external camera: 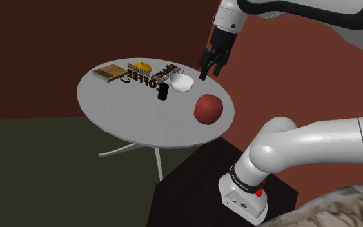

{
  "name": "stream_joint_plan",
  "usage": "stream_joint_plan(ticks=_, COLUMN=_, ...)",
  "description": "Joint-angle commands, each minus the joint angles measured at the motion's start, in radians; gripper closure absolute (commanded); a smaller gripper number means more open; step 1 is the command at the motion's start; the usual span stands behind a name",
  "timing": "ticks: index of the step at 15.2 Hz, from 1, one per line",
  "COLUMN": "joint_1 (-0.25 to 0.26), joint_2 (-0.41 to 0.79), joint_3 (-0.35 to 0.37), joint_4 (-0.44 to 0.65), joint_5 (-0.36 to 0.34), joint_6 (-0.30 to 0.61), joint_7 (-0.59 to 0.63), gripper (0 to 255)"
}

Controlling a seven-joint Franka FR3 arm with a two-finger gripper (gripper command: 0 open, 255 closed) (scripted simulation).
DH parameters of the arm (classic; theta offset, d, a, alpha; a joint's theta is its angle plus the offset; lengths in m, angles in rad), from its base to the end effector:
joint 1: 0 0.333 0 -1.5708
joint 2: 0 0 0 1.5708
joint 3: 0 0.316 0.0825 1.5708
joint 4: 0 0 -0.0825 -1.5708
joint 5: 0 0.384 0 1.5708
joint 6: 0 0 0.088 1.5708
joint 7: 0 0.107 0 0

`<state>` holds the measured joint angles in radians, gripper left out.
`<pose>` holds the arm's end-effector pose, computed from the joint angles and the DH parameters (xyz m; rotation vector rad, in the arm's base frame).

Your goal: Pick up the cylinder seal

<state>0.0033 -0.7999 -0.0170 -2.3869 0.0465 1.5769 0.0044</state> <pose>0.3030 -0.0007 0.5809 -3.0828 0.0207 0.0155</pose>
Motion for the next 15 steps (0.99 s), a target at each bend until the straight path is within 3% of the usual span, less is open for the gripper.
stream_joint_plan(ticks=1, joint_1=0.0, joint_2=0.0, joint_3=0.0, joint_4=0.0, joint_5=0.0, joint_6=0.0, joint_7=0.0, gripper=0)
stream_joint_plan(ticks=8, joint_1=-0.011, joint_2=0.207, joint_3=-0.054, joint_4=-0.003, joint_5=-0.033, joint_6=0.213, joint_7=-0.08, gripper=0)
stream_joint_plan(ticks=15, joint_1=-0.015, joint_2=0.453, joint_3=-0.103, joint_4=0.065, joint_5=-0.038, joint_6=0.395, joint_7=-0.159, gripper=0)
